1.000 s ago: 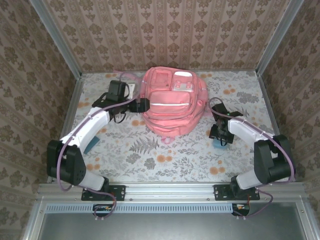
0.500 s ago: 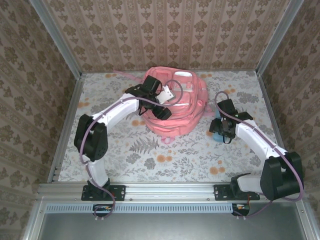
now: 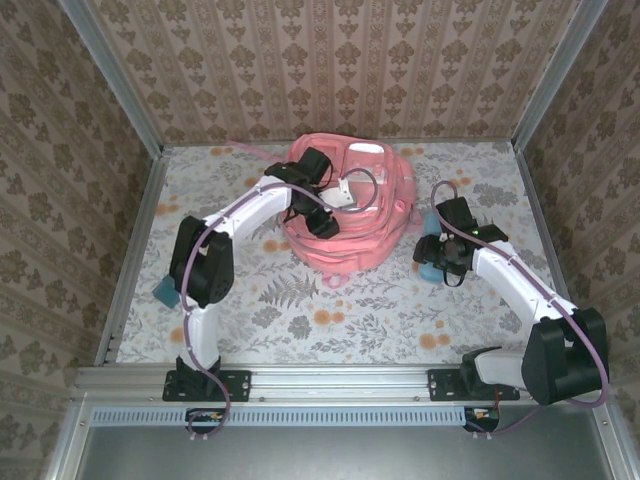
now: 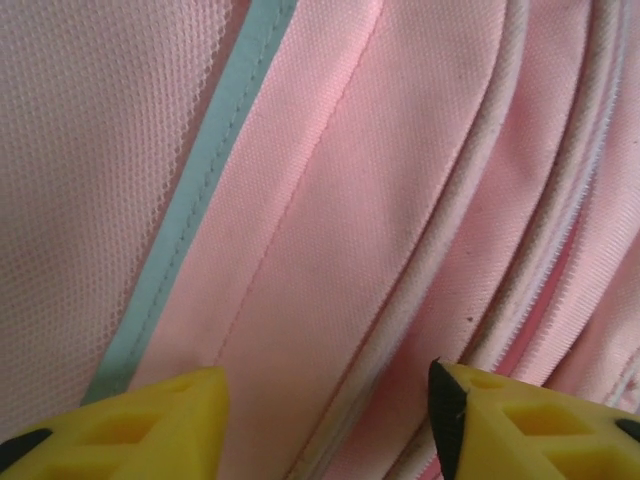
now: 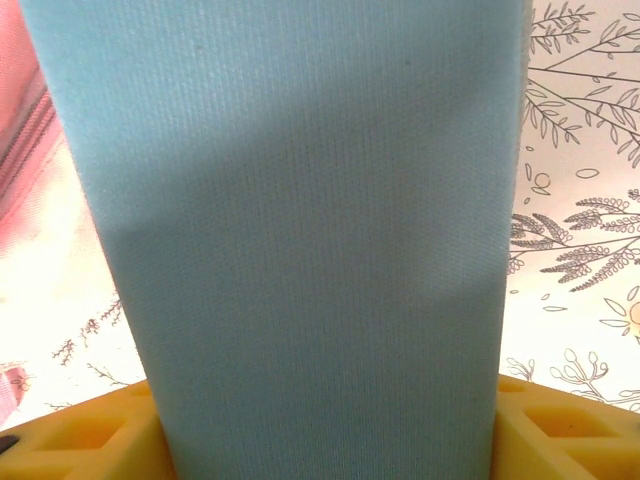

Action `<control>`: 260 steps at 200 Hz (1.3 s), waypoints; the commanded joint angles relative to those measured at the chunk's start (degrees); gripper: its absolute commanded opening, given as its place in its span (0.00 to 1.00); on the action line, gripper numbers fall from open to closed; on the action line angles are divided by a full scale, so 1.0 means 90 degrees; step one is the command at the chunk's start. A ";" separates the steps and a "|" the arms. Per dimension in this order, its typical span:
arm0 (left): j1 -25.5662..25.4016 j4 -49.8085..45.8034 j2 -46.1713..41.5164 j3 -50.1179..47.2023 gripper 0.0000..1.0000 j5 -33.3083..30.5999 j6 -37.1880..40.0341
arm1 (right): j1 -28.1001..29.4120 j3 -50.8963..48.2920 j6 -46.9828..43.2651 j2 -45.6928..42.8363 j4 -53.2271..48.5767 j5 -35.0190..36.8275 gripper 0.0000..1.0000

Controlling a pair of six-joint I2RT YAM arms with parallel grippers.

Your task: Pack books, pencil case, and school supplies into a backpack

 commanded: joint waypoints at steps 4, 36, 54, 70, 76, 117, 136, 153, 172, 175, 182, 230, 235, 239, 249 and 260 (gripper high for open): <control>0.0034 -0.0326 0.0278 0.0521 0.55 -0.0038 0.0335 | -0.0032 0.0165 0.0082 -0.0127 0.0064 -0.0163 0.65; -0.0005 -0.0623 0.0471 0.0703 0.69 0.0008 0.0654 | -0.0034 0.0144 0.0124 -0.0213 0.0060 -0.0197 0.68; -0.0005 -0.0794 0.0520 0.0805 0.71 0.0123 0.0806 | -0.0039 0.0153 0.0151 -0.0205 0.0064 -0.0241 0.70; -0.0010 -0.0809 0.0606 0.0889 0.72 0.0042 0.0908 | -0.0034 0.0170 0.0188 -0.0195 0.0101 -0.0308 0.71; -0.0005 -0.0802 0.0658 0.0942 0.72 -0.0024 0.0918 | -0.0032 0.0158 0.0200 -0.0202 0.0131 -0.0333 0.71; -0.0088 -0.0483 0.1029 0.1330 0.69 -0.0304 0.1084 | -0.0032 0.0146 0.0285 -0.0196 0.0229 -0.0443 0.72; -0.0142 -0.0245 0.1039 0.1380 0.69 -0.0402 0.1177 | -0.0032 0.0153 0.0363 -0.0191 0.0258 -0.0517 0.72; -0.0162 -0.0196 0.1029 0.1463 0.66 -0.0424 0.1245 | -0.0033 0.0146 0.0423 -0.0222 0.0285 -0.0555 0.73; -0.0181 -0.0174 0.0964 0.1464 0.49 -0.0453 0.1381 | -0.0028 0.0169 0.0444 -0.0255 0.0264 -0.0608 0.73; -0.0181 -0.0168 0.0950 0.1460 0.46 -0.0454 0.1394 | -0.0024 0.0168 0.0452 -0.0261 0.0257 -0.0609 0.73; -0.0181 -0.0161 0.0900 0.1455 0.41 -0.0445 0.1414 | -0.0022 0.0193 0.0461 -0.0263 0.0228 -0.0627 0.73; -0.0209 0.0031 0.0337 0.1226 0.10 -0.0177 0.1368 | 0.0170 0.0609 0.0193 -0.0332 -0.0233 -0.0745 0.72; -0.0210 0.0155 0.0231 0.1132 0.08 -0.0163 0.1307 | 0.0209 0.0667 0.0127 -0.0323 -0.0296 -0.0748 0.72; -0.0211 0.0300 0.0125 0.1037 0.07 -0.0161 0.1248 | 0.0235 0.0726 0.0076 -0.0313 -0.0359 -0.0755 0.72; -0.0209 0.0693 -0.0125 0.0779 0.03 -0.0171 0.1066 | 0.0272 0.0867 -0.0039 -0.0279 -0.0490 -0.0818 0.72; -0.0211 0.1105 -0.0429 0.0491 0.00 -0.0154 0.0861 | 0.0323 0.0992 -0.0129 -0.0264 -0.0587 -0.0885 0.71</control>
